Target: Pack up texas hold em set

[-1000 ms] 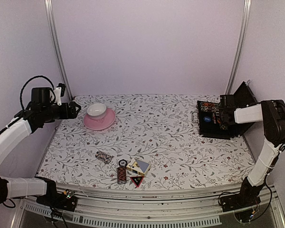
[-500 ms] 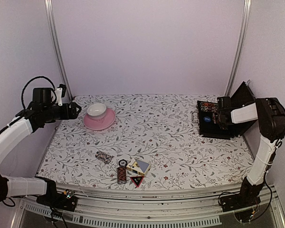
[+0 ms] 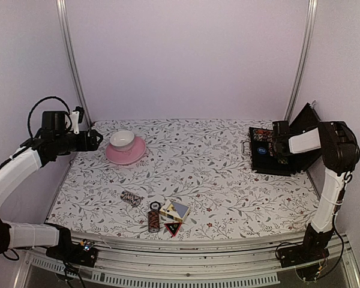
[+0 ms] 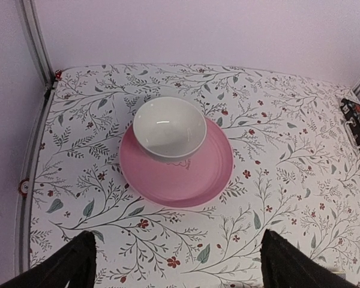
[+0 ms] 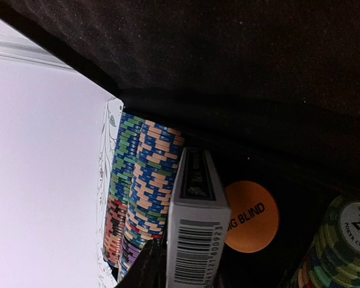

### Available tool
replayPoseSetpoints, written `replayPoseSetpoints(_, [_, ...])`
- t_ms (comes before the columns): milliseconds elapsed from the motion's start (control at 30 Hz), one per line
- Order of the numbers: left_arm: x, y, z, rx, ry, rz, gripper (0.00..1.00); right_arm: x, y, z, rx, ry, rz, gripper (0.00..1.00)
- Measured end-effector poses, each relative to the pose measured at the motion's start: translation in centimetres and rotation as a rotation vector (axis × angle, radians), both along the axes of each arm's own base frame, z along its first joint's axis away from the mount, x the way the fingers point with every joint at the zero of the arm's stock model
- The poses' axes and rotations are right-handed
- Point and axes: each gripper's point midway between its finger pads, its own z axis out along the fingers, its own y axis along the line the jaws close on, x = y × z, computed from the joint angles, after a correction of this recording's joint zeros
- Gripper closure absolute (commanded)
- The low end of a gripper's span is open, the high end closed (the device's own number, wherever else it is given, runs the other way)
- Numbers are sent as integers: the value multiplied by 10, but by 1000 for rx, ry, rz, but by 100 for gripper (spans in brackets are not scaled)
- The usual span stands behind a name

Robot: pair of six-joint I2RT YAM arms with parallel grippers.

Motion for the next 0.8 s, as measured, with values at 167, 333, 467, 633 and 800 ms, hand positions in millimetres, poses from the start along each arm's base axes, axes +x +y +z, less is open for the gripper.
replayPoseSetpoints(167, [0, 1, 0, 5, -1, 4, 5, 1, 3, -1, -5, 11, 27, 59])
replayPoseSetpoints(333, [0, 2, 0, 8, -1, 8, 5, 0, 6, 7, -20, 15, 67, 46])
replayPoseSetpoints(467, [0, 2, 0, 8, -1, 9, 5, -5, 7, 29, -34, -13, 102, 38])
replayPoseSetpoints(633, [0, 3, 1, 9, -4, 12, 5, -13, 5, 51, -26, -49, 126, 31])
replayPoseSetpoints(800, [-1, 4, 4, 11, -13, 15, 4, -31, 7, 62, -17, -58, 153, 27])
